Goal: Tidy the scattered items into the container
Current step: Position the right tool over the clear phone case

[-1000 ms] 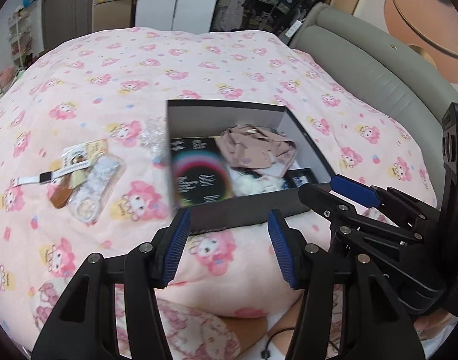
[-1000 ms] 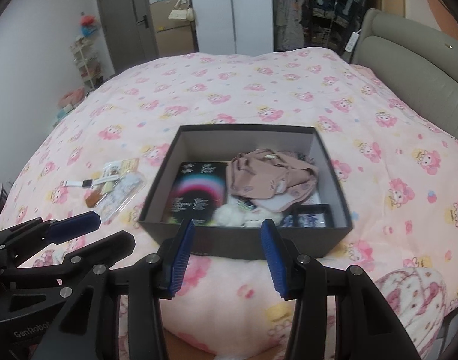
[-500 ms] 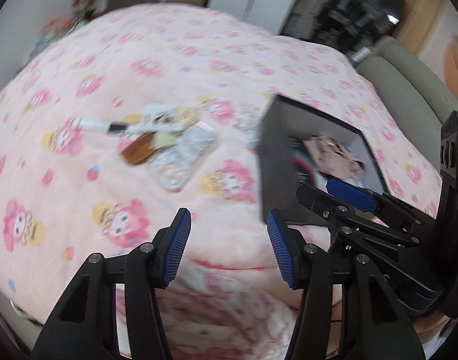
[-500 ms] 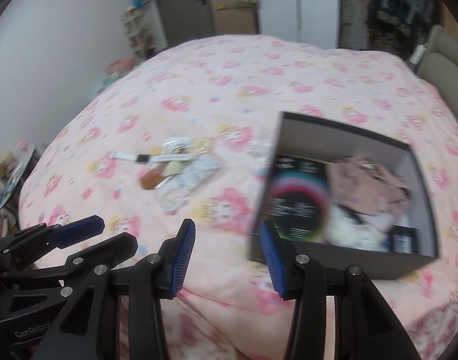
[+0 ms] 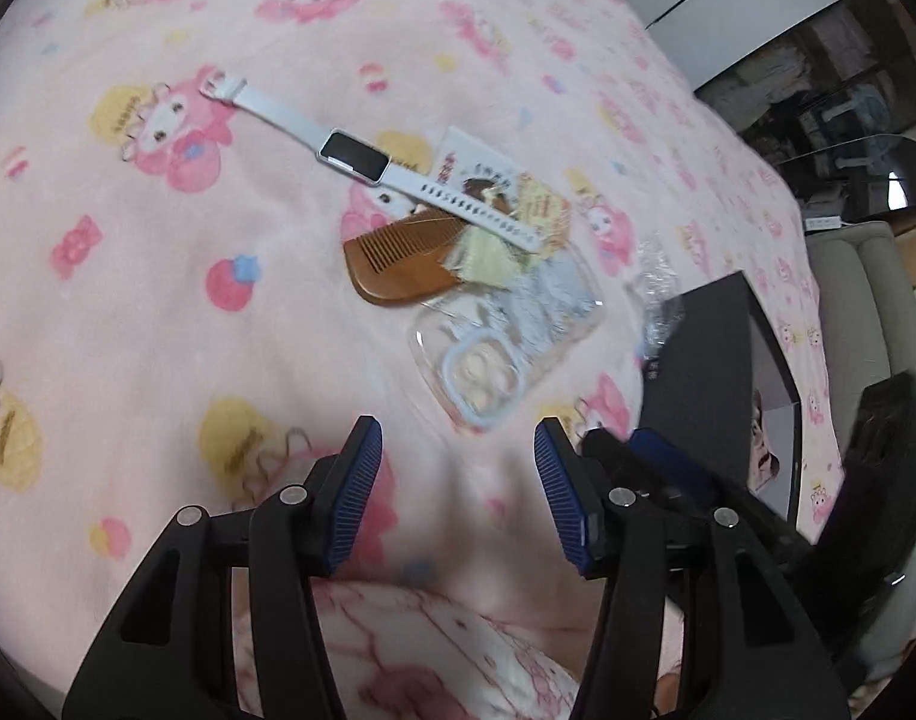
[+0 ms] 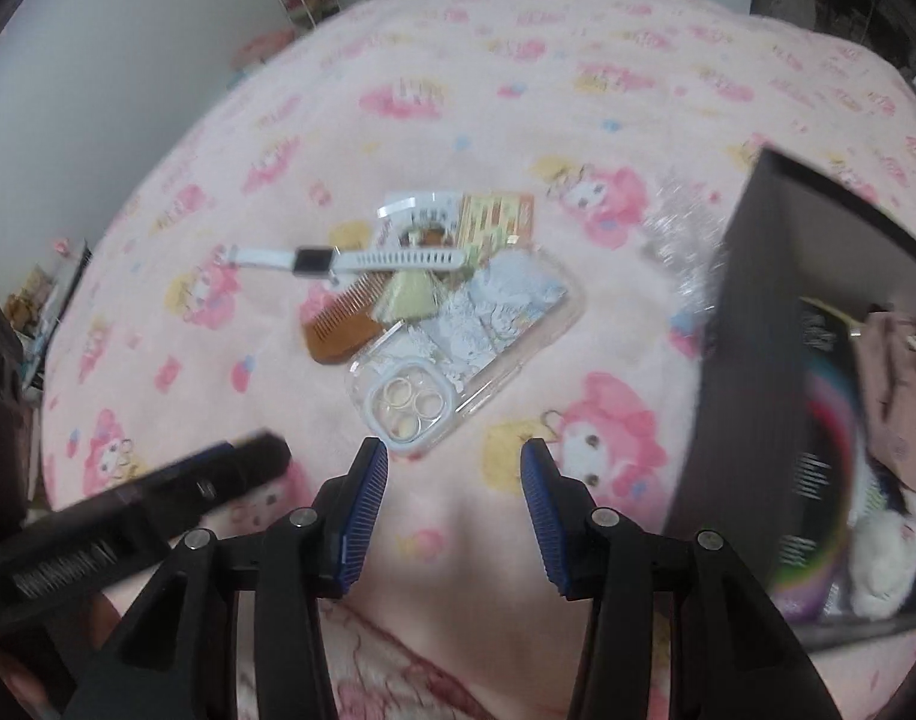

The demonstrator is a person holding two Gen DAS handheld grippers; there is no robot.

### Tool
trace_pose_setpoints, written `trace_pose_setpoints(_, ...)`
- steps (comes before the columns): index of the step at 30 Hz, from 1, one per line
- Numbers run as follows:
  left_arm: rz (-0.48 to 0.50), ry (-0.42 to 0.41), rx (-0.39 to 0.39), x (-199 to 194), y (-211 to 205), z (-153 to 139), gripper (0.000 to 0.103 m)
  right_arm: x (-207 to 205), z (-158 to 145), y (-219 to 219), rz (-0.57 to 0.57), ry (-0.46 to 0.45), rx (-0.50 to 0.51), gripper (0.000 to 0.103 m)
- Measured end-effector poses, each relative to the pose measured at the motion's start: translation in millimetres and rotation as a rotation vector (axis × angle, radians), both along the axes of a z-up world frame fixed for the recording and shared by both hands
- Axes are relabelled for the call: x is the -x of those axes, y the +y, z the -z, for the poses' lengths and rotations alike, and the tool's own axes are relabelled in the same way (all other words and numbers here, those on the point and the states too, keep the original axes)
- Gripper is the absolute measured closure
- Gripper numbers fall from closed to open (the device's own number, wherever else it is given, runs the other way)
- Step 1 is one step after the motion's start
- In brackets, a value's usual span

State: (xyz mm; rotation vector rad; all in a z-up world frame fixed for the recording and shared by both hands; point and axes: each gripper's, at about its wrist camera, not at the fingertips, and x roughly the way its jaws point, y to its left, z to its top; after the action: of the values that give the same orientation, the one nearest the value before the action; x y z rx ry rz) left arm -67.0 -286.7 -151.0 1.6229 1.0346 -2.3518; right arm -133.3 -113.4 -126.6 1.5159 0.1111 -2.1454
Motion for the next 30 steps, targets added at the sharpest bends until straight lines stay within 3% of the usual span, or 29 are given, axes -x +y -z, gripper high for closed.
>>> trace_pose_setpoints(5, 0.053, -0.089, -0.04, 37.1, -13.7, 29.2, 0.049, 24.5, 44.2, -9.5, 0.064, -0.076, -0.051, 0.061)
trace_pose_setpoints(11, 0.108, -0.151, -0.13, 65.6, -13.6, 61.7, 0.049, 43.5, 69.6, -13.6, 0.076, -0.147, 0.007, 0.061)
trace_pose_setpoints(15, 0.108, -0.166, -0.169, 74.0, -12.6, 73.9, 0.048, 45.2, 73.7, -19.2, 0.037, -0.161, 0.038, 0.062)
trace_pose_setpoints(18, 0.101, -0.165, -0.204, 75.6, -15.7, 78.6, 0.047, 45.5, 75.5, -23.1, 0.015, -0.163, 0.041, 0.07)
trace_pose_setpoints(21, 0.097, -0.145, -0.201, 72.6, -17.3, 73.7, 0.047, 41.6, 70.4, -27.8, -0.003, -0.148, 0.025, 0.071)
trace_pose_setpoints(23, 0.09, -0.128, -0.184, 69.1, -18.8, 67.3, 0.05, 38.0, 64.0, -30.1, -0.016, -0.131, 0.019, 0.072)
trace_pose_setpoints(24, 0.092, -0.115, -0.18, 65.6, -19.1, 61.8, 0.064, 36.0, 60.3, -30.7, -0.022, -0.127, 0.022, 0.072)
trace_pose_setpoints(25, 0.101, -0.108, -0.192, 63.5, -18.3, 59.4, 0.069, 33.2, 56.2, -31.6, -0.035, -0.136, 0.039, 0.075)
trace_pose_setpoints(27, 0.124, -0.1, -0.248, 56.2, -12.9, 55.4, 0.069, 23.8, 49.5, -36.8, -0.087, -0.184, 0.113, 0.078)
trace_pose_setpoints(30, 0.083, -0.098, -0.205, 43.1, -18.6, 46.4, 0.069, -0.5, 37.6, -52.9, -0.168, -0.143, 0.086, 0.078)
